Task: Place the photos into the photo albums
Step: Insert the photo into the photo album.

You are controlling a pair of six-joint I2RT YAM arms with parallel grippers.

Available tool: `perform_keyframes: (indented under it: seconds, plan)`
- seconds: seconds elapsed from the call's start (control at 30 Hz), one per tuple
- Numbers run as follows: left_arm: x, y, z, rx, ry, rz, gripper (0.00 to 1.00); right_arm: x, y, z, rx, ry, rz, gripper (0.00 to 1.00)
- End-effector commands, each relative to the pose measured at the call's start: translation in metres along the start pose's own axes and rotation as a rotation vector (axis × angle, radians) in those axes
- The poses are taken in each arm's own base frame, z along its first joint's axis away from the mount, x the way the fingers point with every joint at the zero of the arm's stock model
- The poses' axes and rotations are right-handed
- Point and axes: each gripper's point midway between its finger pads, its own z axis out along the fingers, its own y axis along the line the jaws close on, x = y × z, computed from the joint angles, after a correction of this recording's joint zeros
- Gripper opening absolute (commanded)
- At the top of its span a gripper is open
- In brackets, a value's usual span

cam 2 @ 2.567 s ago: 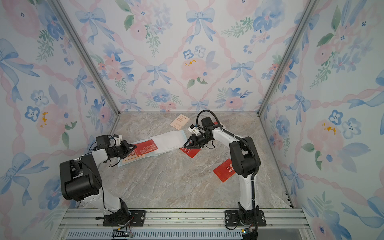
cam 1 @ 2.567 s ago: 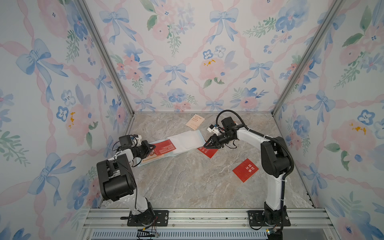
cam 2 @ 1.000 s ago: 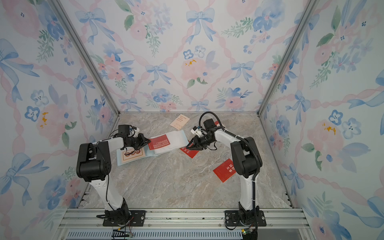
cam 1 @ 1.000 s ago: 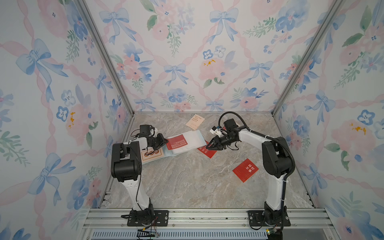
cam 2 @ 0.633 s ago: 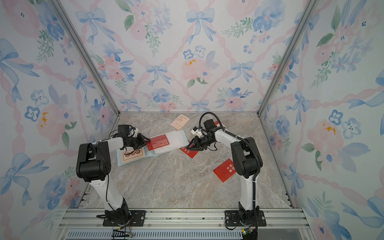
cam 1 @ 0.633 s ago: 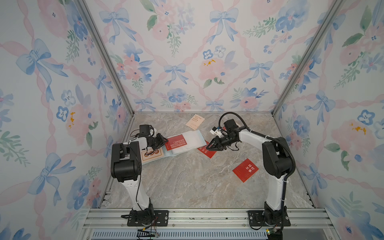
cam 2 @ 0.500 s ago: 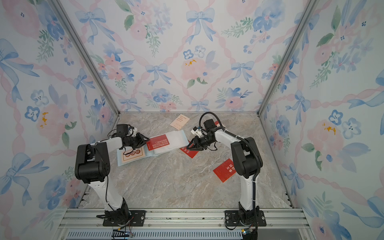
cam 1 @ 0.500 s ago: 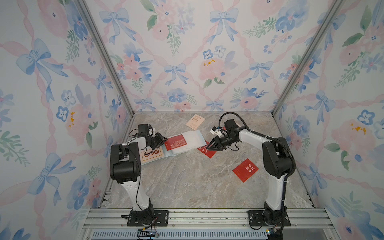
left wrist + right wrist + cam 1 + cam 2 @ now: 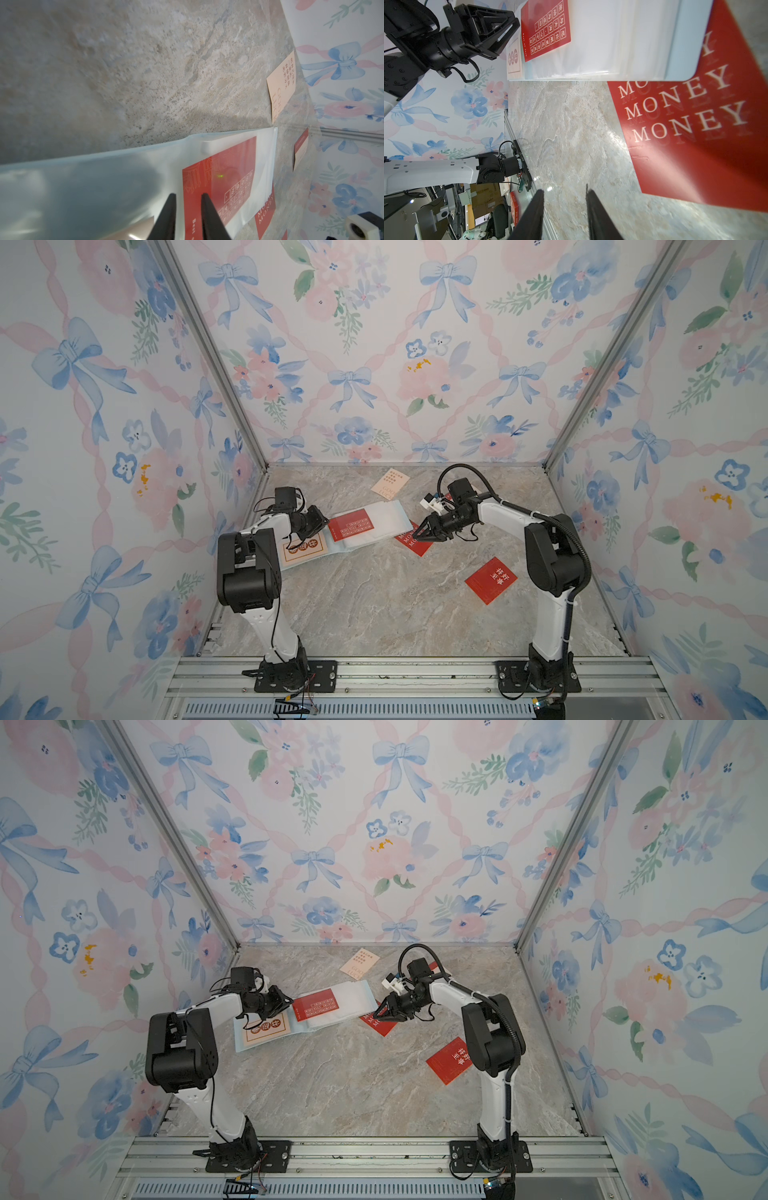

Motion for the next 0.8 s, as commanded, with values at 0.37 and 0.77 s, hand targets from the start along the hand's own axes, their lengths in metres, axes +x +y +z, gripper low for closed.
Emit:
perform_keyframes:
  seconds: [0.37,0.77]
  plan:
    - [0.004,-0.002,-0.008,-0.052,-0.004,0.043,0.00,-0.002,0.006,-0.004,0.006,0.001,-0.026,0.36]
    - [0.013,0.013,-0.008,-0.110,0.009,0.044,0.00,-0.002,0.003,-0.002,0.007,0.006,-0.022,0.36]
